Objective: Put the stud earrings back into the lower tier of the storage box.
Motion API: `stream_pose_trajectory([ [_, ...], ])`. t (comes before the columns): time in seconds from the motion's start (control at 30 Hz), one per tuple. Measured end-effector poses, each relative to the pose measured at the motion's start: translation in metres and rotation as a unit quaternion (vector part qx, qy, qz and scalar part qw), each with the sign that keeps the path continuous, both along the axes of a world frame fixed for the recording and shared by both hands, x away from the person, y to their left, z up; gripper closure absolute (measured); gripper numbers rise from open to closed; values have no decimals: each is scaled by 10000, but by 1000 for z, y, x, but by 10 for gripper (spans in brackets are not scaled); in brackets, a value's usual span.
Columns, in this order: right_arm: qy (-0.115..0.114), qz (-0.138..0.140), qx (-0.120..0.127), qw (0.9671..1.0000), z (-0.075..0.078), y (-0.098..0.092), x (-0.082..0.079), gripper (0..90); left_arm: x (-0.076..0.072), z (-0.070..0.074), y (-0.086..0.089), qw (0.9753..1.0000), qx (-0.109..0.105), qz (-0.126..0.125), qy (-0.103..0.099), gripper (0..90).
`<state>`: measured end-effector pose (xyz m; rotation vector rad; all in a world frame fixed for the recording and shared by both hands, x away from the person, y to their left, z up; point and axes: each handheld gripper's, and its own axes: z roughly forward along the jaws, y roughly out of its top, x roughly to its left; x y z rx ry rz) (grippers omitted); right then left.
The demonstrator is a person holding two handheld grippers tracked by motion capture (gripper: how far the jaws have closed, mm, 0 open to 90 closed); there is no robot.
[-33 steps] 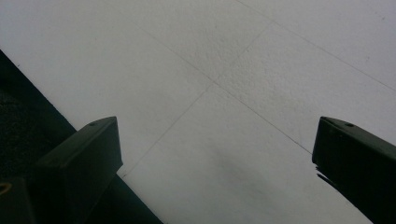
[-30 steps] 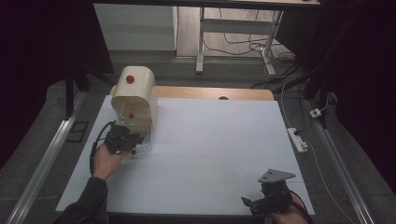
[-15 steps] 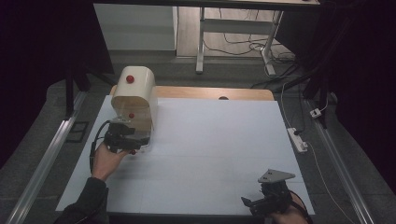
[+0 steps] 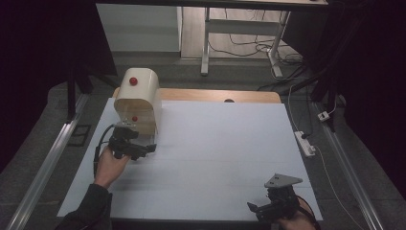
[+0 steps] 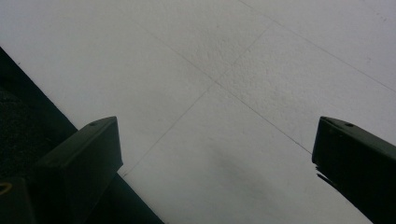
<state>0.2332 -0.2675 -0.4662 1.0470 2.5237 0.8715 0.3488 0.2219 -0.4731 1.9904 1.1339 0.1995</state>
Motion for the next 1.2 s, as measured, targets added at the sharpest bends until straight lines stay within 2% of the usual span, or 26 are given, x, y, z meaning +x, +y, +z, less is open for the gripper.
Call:
stream_pose_trajectory([
  [0.4, 2, 1, -14, 10000, 0, 1, 0, 14, -10, 7, 0, 9998, -112, -141, -63, 0],
  [1.2, 64, -17, 59, 10000, 0, -1, 2, 12, -49, 21, 6, 9989, -184, -333, -278, 0],
])
